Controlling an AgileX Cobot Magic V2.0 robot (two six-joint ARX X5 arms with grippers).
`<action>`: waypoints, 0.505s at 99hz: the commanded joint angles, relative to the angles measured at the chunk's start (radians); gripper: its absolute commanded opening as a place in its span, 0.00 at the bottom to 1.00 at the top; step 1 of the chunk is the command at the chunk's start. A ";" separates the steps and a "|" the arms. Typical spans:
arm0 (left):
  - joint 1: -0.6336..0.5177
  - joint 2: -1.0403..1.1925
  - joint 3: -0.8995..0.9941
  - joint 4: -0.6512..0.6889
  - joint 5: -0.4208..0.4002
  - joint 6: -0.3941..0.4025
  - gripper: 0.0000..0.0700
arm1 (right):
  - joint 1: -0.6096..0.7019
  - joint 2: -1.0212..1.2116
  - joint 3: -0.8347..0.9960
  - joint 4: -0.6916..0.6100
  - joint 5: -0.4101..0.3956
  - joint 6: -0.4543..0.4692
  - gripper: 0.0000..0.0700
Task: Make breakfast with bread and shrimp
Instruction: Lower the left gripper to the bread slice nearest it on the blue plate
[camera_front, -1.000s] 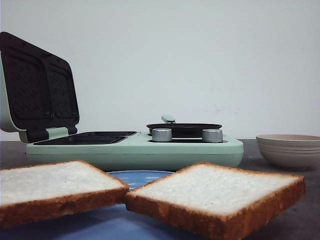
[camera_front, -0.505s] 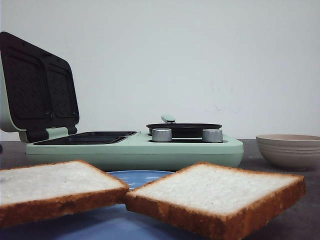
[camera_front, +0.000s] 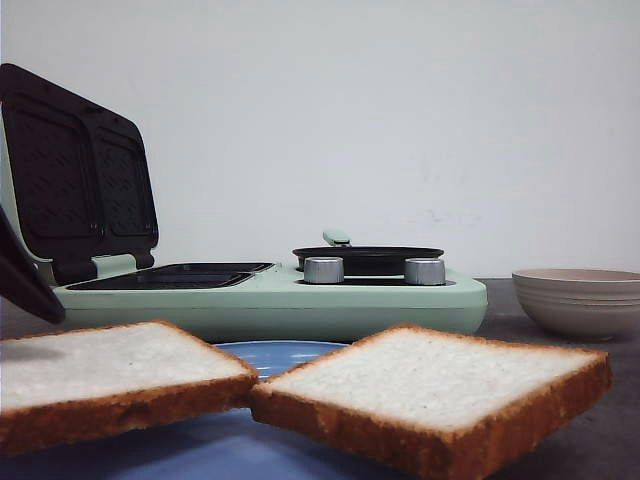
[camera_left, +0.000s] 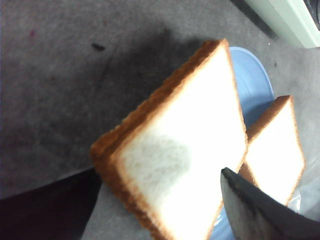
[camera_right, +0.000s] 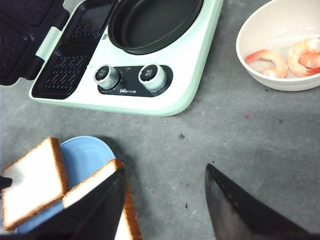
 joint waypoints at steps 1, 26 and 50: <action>-0.011 0.018 0.002 0.005 -0.010 -0.005 0.62 | 0.004 0.003 0.016 0.010 -0.002 -0.008 0.43; -0.034 0.040 0.002 0.050 -0.032 -0.001 0.62 | 0.004 0.003 0.016 0.010 -0.002 -0.008 0.43; -0.051 0.061 0.002 0.057 -0.062 0.001 0.61 | 0.004 0.003 0.016 0.011 -0.002 -0.008 0.43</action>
